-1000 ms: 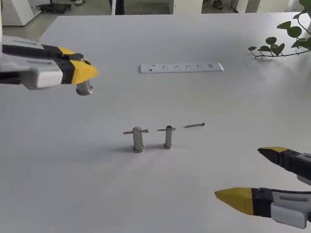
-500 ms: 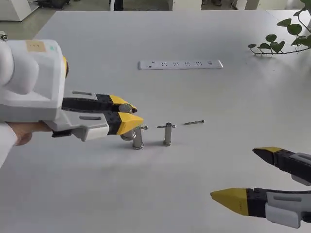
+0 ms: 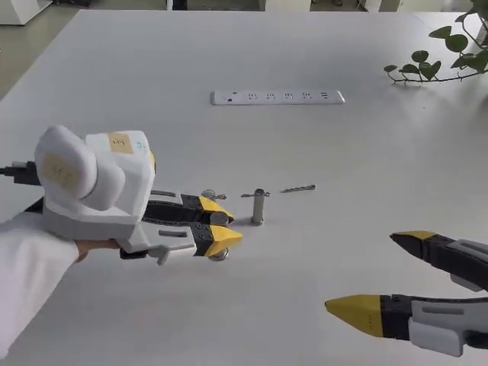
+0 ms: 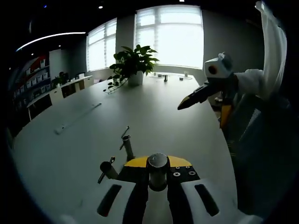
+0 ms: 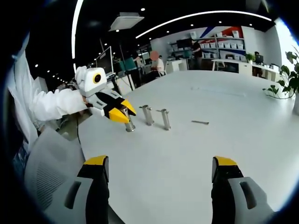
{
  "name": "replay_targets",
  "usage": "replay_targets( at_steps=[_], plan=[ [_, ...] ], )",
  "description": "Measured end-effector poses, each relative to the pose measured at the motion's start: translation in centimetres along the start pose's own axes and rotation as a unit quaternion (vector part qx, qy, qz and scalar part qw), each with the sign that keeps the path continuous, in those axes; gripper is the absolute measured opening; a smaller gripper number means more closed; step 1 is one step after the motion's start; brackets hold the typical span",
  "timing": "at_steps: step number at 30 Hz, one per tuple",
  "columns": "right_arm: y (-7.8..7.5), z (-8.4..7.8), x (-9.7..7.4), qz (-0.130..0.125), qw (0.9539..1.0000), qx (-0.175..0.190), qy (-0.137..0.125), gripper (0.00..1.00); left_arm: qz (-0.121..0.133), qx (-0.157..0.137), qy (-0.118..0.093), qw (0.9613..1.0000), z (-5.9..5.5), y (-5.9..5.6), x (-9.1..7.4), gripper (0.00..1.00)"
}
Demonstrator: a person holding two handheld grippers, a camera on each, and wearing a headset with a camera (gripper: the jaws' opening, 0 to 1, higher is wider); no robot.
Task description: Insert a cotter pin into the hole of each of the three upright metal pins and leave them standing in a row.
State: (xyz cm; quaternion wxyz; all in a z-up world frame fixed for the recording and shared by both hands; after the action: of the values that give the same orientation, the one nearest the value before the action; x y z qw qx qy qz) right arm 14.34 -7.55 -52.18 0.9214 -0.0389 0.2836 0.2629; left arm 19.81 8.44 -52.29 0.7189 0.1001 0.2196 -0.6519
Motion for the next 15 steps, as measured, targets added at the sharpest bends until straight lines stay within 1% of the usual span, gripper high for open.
replay_targets(
  at_steps=[1,2,5,7,10,13,15],
  plan=[
    [0.1,0.0,0.0,0.002,1.0,0.0,0.001,0.9,-0.003,0.005,-0.009,0.9999,-0.2,0.0,0.3,0.11],
    [0.2,-0.1,0.0,0.003,1.0,-0.001,0.002,0.9,-0.003,0.005,-0.008,1.0,-0.4,-0.1,0.4,0.11],
    [0.5,-0.6,0.0,0.013,0.9998,0.001,0.017,0.89,-0.012,0.014,0.002,0.9998,-1.2,-0.3,1.1,0.11],
    [0.5,-0.7,0.1,0.013,0.9998,-0.001,0.017,0.89,-0.019,0.01,0.001,0.9998,-1.5,-0.3,1.4,0.11],
    [0.5,-0.8,0.2,0.012,0.9997,-0.002,0.02,0.88,-0.023,0.011,0.004,0.9997,-1.9,-0.5,1.7,0.11],
    [0.5,-1.0,0.3,0.014,0.9995,-0.007,0.027,0.88,-0.029,0.004,-0.002,0.9996,-2.0,-0.4,1.9,0.11],
    [0.3,-1.1,0.4,0.013,0.9995,-0.009,0.029,0.88,-0.03,0.001,0.001,0.9995,-2.1,-0.4,2.0,0.11]
  ],
)
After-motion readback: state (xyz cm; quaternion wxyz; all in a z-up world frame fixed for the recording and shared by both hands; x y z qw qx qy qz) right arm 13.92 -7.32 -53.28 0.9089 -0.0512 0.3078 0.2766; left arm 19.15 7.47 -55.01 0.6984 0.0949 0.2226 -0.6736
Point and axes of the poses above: the centre of the closed fingertips' face, and the gripper's own axes: x roughly forward along the fingers, y roughly to its left, z roughly out of its top, the point moved 3 cm from there along -x, roughly backward along the fingers, and after that the axes turned 13 degrees about -z, right-handed, at the moved point
